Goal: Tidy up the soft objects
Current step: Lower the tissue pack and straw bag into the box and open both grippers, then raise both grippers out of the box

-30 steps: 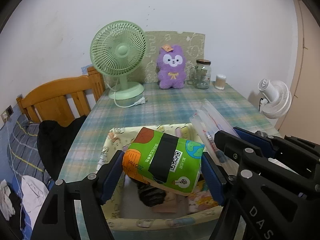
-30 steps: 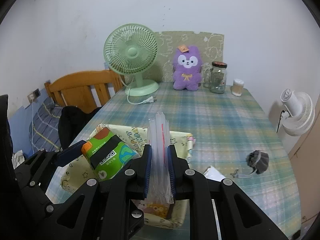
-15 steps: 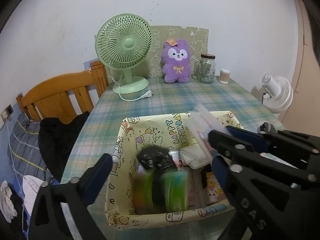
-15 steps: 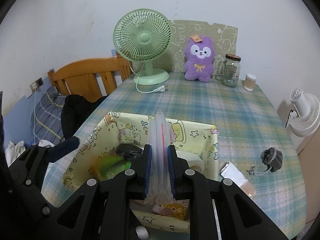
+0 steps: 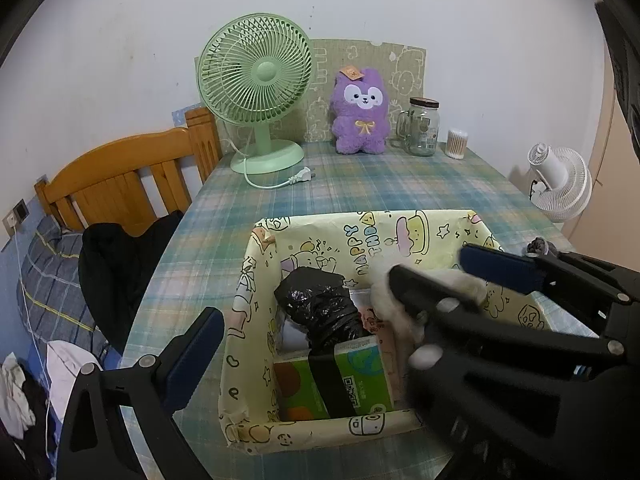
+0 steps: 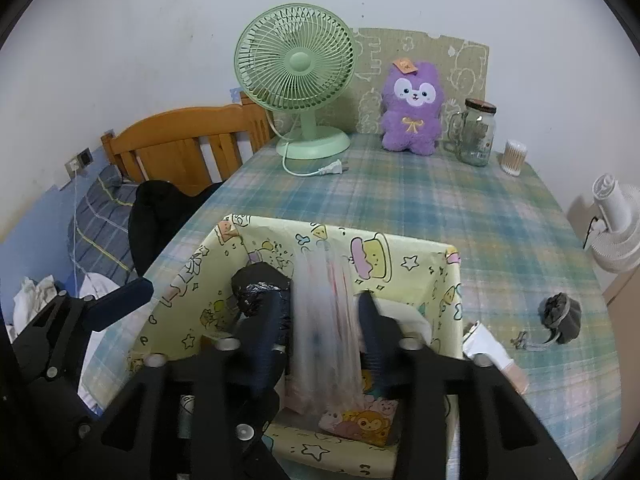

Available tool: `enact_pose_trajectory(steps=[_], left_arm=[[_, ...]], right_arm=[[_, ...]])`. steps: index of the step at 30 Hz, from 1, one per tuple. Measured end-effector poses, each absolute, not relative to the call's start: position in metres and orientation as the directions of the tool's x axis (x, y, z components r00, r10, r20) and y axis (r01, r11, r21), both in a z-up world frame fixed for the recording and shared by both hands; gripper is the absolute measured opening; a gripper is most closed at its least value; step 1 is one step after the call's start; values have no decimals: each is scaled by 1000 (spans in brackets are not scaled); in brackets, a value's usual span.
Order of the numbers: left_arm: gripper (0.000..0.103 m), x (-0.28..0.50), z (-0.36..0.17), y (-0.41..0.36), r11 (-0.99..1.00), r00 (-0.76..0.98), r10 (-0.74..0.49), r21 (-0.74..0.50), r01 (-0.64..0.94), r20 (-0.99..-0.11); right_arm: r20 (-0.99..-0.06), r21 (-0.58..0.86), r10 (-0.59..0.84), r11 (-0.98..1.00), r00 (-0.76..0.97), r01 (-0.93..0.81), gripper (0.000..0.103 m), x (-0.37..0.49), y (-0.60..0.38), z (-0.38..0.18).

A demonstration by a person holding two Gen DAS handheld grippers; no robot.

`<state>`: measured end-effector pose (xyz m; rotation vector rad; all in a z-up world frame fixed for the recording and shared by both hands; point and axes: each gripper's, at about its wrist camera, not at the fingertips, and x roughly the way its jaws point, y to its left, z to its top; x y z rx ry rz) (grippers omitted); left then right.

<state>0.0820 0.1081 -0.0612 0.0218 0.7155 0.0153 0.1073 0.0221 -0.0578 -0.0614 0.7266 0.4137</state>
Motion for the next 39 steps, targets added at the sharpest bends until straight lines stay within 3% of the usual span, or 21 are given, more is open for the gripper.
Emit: enact_pose_trajectory(steps=[1, 6, 10, 39], left_arm=[[103, 82, -61, 108, 1000, 755, 20, 23, -6, -655], [103, 81, -61, 105, 1000, 755, 11, 15, -2, -656], [103, 82, -59, 101, 1000, 755, 3, 1, -3, -656], [103, 85, -24, 51, 1000, 795, 5, -12, -16, -607]], right_arm=[[-654, 91, 347, 918, 672, -386, 71, 107, 21, -58], [-650, 80, 334, 923, 683, -376, 74, 106, 17, -57], [-642, 87, 336, 925, 689, -370, 84, 106, 10, -55], [-565, 63, 283, 951, 775, -302, 93, 101, -46, -18]])
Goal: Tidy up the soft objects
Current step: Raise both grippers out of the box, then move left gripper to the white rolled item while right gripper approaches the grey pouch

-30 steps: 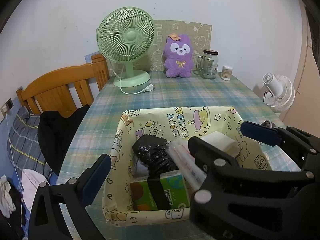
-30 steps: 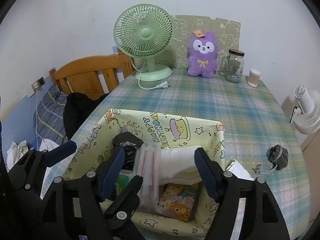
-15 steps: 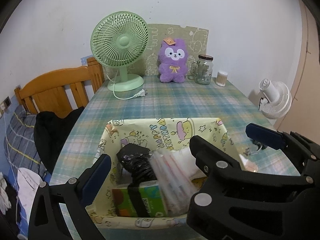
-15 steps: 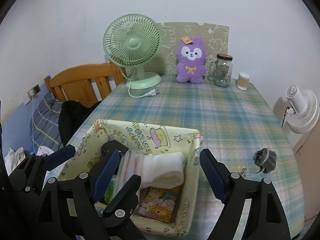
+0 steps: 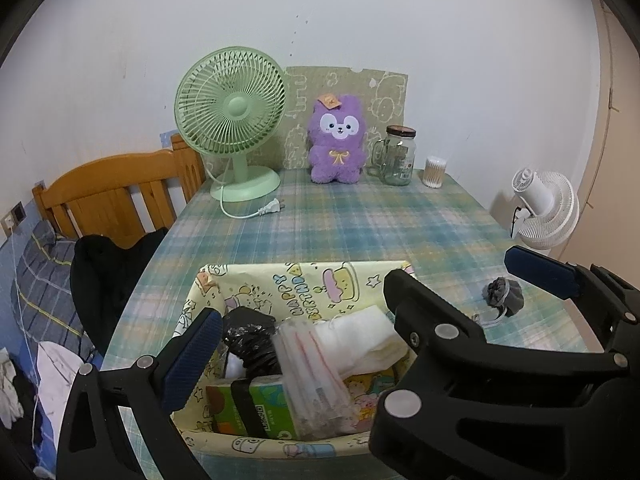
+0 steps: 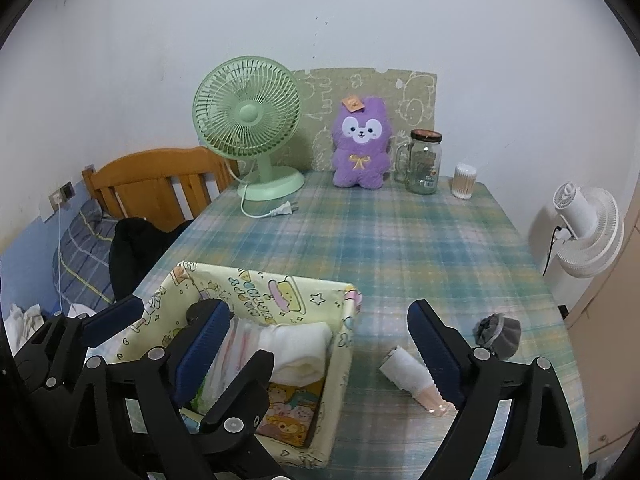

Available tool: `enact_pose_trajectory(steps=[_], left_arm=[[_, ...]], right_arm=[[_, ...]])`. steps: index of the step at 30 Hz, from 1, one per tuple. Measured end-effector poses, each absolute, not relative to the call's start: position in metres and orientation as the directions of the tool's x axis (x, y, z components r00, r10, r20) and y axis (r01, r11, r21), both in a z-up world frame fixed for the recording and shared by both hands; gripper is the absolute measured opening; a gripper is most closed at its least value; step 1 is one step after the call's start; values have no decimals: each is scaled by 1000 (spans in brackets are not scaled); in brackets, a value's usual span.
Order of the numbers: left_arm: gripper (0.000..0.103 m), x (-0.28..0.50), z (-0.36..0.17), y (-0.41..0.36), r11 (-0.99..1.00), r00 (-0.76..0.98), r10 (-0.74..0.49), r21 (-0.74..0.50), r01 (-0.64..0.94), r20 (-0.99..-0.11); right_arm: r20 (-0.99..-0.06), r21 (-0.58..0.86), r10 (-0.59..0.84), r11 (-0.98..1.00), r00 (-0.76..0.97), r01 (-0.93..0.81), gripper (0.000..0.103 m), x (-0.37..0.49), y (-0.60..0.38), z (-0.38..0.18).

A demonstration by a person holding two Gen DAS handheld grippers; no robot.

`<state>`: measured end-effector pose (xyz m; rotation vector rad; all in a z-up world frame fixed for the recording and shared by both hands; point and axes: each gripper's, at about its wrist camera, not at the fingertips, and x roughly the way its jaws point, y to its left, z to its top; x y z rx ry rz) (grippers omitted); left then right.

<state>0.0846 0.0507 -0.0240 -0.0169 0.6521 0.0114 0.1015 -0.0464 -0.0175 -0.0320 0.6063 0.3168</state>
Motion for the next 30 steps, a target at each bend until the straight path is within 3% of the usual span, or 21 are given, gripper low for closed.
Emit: enact_pose_trajectory(steps=[30], left_arm=[[103, 67, 2, -35, 998, 838, -46, 2, 56, -544]], right_arm=[[-479, 60, 204, 978, 854, -200, 96, 69, -135, 11]])
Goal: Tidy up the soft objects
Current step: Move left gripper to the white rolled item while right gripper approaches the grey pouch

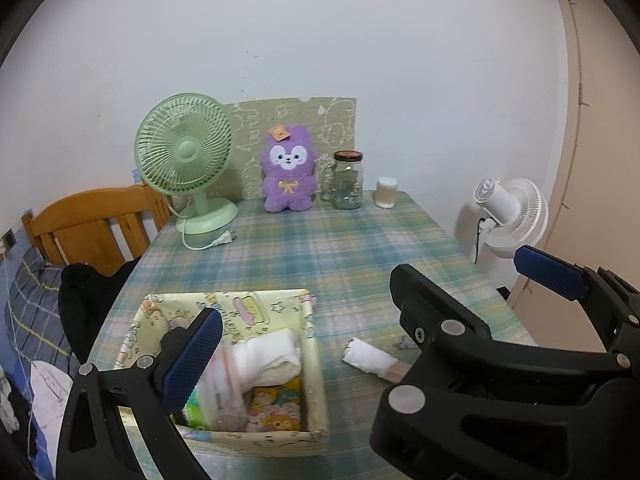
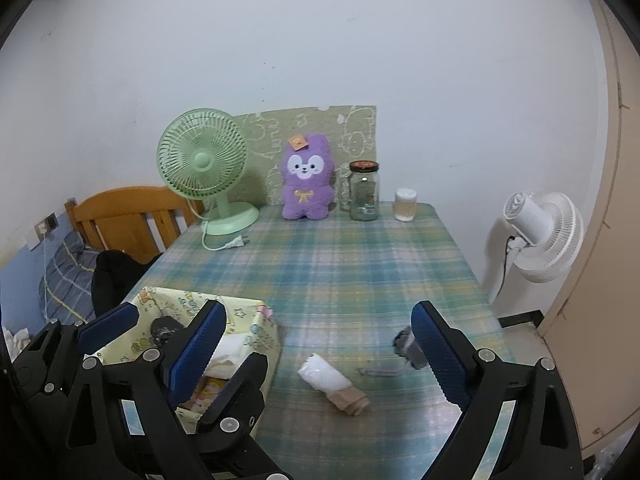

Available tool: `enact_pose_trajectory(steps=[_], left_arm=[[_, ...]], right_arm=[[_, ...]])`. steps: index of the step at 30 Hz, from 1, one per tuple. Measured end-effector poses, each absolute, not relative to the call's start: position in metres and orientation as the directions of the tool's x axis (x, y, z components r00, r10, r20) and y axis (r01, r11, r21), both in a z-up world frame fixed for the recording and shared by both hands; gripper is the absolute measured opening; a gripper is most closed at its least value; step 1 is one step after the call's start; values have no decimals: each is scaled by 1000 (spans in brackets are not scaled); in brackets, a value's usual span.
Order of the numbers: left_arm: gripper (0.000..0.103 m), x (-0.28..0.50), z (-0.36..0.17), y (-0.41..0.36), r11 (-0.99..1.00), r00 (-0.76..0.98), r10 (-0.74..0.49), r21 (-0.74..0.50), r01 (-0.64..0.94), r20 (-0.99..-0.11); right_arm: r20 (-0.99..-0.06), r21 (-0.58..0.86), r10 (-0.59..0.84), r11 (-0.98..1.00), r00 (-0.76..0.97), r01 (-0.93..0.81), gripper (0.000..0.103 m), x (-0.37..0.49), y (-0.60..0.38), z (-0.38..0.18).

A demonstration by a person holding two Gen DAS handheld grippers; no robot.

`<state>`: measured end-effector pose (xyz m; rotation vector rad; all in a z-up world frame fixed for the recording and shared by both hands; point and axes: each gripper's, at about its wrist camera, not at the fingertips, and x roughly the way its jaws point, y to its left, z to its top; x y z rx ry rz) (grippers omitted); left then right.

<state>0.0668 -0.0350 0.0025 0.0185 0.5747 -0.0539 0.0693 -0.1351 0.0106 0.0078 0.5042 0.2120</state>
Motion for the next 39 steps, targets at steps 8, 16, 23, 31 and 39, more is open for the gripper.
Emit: enact_pose_trajectory(steps=[8, 16, 23, 31, 39], left_arm=[[103, 65, 0, -58, 996, 838, -75, -1, 89, -540], [103, 66, -4, -76, 995, 840, -85, -6, 97, -536], [103, 72, -16, -90, 994, 825, -106, -33, 106, -554], [103, 82, -34, -109, 994, 805, -98, -22, 106, -585], [103, 92, -50, -124, 995, 783, -86, -11, 101, -616]], right_arm=[[-477, 54, 157, 987, 865, -150, 98, 64, -162, 7], [-464, 65, 153, 988, 872, -139, 99, 63, -180, 3], [-459, 71, 146, 989, 877, -128, 99, 66, -196, -7], [-481, 73, 124, 992, 868, -101, 99, 75, -217, -26], [-519, 71, 106, 994, 848, -81, 99, 88, -231, -46]])
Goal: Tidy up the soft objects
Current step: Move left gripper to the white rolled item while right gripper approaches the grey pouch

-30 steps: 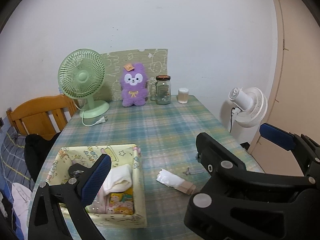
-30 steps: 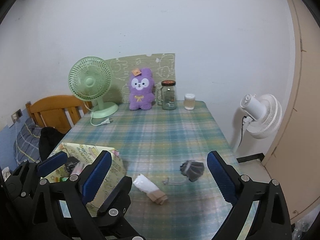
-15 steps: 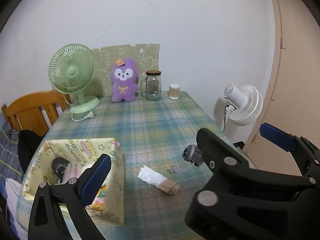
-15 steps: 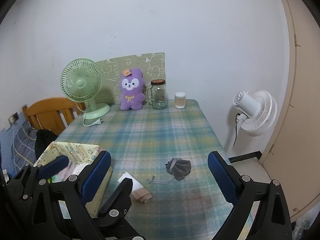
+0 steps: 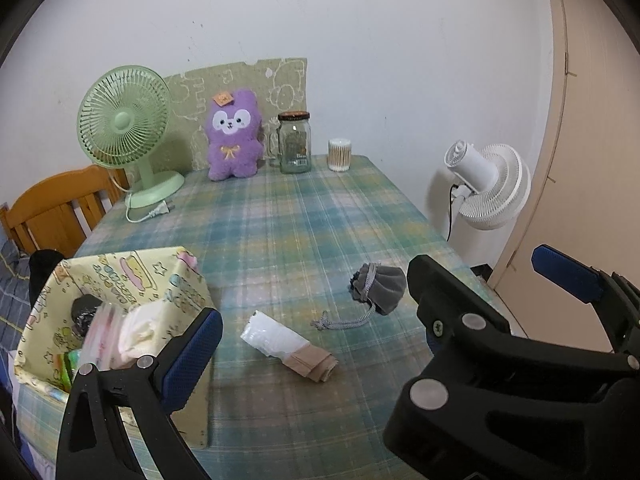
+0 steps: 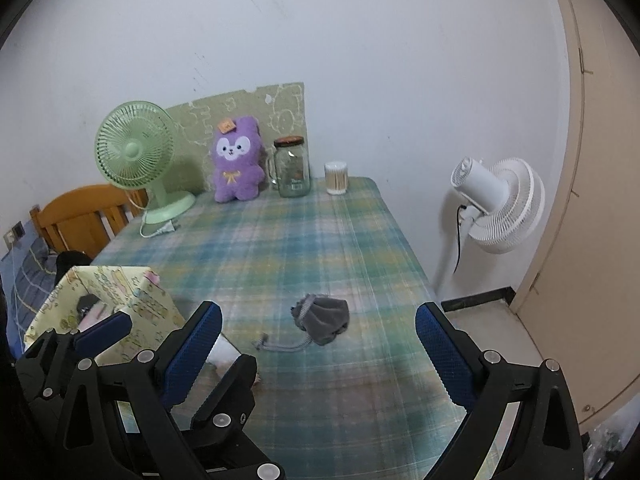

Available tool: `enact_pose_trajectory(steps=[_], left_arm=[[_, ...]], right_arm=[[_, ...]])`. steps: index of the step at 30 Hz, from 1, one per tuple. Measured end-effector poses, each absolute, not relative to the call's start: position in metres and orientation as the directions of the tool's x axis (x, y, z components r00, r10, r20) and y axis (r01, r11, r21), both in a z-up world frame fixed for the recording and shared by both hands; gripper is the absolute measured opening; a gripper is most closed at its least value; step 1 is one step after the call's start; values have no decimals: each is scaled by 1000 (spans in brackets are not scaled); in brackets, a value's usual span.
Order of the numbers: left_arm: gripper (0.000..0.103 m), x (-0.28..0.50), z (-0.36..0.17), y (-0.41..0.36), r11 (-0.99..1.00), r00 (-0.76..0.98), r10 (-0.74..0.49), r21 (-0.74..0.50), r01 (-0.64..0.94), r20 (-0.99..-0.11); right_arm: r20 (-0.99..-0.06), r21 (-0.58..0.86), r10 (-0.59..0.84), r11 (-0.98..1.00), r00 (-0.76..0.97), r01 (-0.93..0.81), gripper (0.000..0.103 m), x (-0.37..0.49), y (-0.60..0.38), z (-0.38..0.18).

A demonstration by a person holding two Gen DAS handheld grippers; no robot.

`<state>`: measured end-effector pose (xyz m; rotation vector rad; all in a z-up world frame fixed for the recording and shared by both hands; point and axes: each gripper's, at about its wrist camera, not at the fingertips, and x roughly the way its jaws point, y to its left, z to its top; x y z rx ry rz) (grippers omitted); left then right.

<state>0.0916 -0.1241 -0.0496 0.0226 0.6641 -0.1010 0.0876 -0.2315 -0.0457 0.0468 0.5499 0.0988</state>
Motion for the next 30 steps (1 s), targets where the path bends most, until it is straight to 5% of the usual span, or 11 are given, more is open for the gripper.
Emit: enact_pose_trajectory(steps=[11, 30], left_arm=[[97, 109, -75, -133, 997, 740, -62, -4, 80, -669], [69, 135, -120, -124, 999, 644, -54, -41, 35, -763]], right_arm=[[-555, 82, 90, 995, 827, -54, 99, 105, -243, -71], [-627, 78, 75, 996, 776, -33, 99, 136, -240, -106]])
